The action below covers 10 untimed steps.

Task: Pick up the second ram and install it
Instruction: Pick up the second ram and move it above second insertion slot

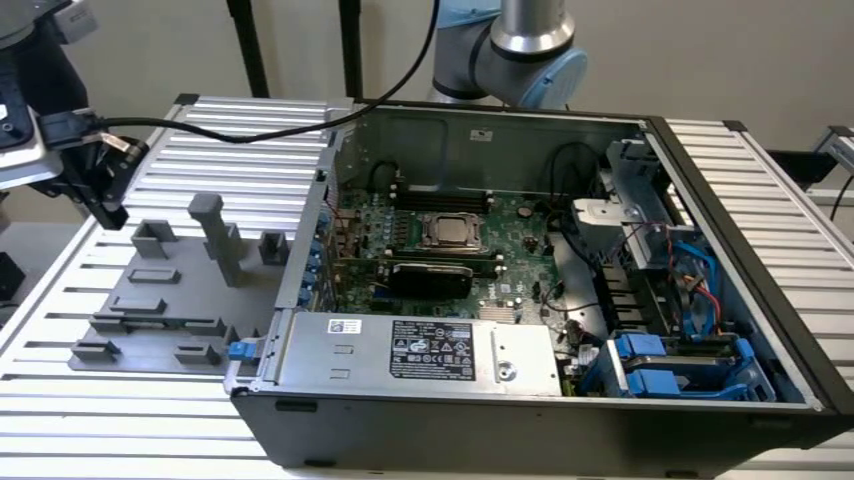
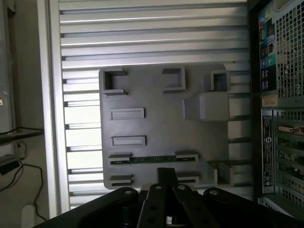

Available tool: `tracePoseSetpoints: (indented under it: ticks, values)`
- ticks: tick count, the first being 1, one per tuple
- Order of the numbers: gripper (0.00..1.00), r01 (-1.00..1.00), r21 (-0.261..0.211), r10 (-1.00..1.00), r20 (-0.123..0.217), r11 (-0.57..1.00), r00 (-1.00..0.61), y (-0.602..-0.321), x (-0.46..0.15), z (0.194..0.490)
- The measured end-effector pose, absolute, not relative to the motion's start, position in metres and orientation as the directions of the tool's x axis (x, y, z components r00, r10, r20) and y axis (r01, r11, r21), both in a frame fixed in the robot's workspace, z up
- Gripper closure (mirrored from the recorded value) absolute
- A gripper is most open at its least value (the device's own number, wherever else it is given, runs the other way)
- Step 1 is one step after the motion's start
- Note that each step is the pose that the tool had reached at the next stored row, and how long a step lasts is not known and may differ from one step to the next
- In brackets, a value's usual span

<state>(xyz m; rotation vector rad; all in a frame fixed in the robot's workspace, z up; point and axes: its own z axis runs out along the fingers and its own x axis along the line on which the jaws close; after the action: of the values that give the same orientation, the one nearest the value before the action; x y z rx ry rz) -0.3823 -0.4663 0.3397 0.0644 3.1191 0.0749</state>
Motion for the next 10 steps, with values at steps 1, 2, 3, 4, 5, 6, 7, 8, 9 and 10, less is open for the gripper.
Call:
tracePoseSetpoints:
  ticks: [1, 2, 3, 4, 5, 6, 7, 8, 9, 10]
  values:
    - [0.89, 0.024, 0.048, 0.025, -0.020, 0.999, -0.999, -0.4663, -0.3824, 0.3397]
    - [0.89, 0.006, 0.048, 0.007, -0.020, 0.999, -1.000, -0.4663, -0.3825, 0.3396]
    - [0.89, -0.012, 0.048, -0.011, -0.020, 0.999, -1.000, -0.4663, -0.3826, 0.3396]
    - [0.89, -0.030, 0.048, -0.029, -0.020, 0.998, -0.999, -0.4663, -0.3826, 0.3395]
    - [0.89, -0.048, 0.048, -0.047, -0.020, 0.998, -0.999, -0.4663, -0.3826, 0.3395]
    - [0.89, -0.066, 0.048, -0.065, -0.020, 0.997, -0.998, -0.4663, -0.3826, 0.3393]
    - [0.89, -0.084, 0.048, -0.084, -0.020, 0.995, -0.996, -0.4663, -0.3826, 0.3392]
    - [0.89, -0.102, 0.048, -0.101, -0.020, 0.994, -0.995, -0.4663, -0.3826, 0.3389]
    - [0.89, -0.121, 0.048, -0.120, -0.020, 0.991, -0.993, -0.4663, -0.3826, 0.3386]
    - [0.89, -0.139, 0.048, -0.138, -0.020, 0.989, -0.990, -0.4663, -0.3826, 0.3383]
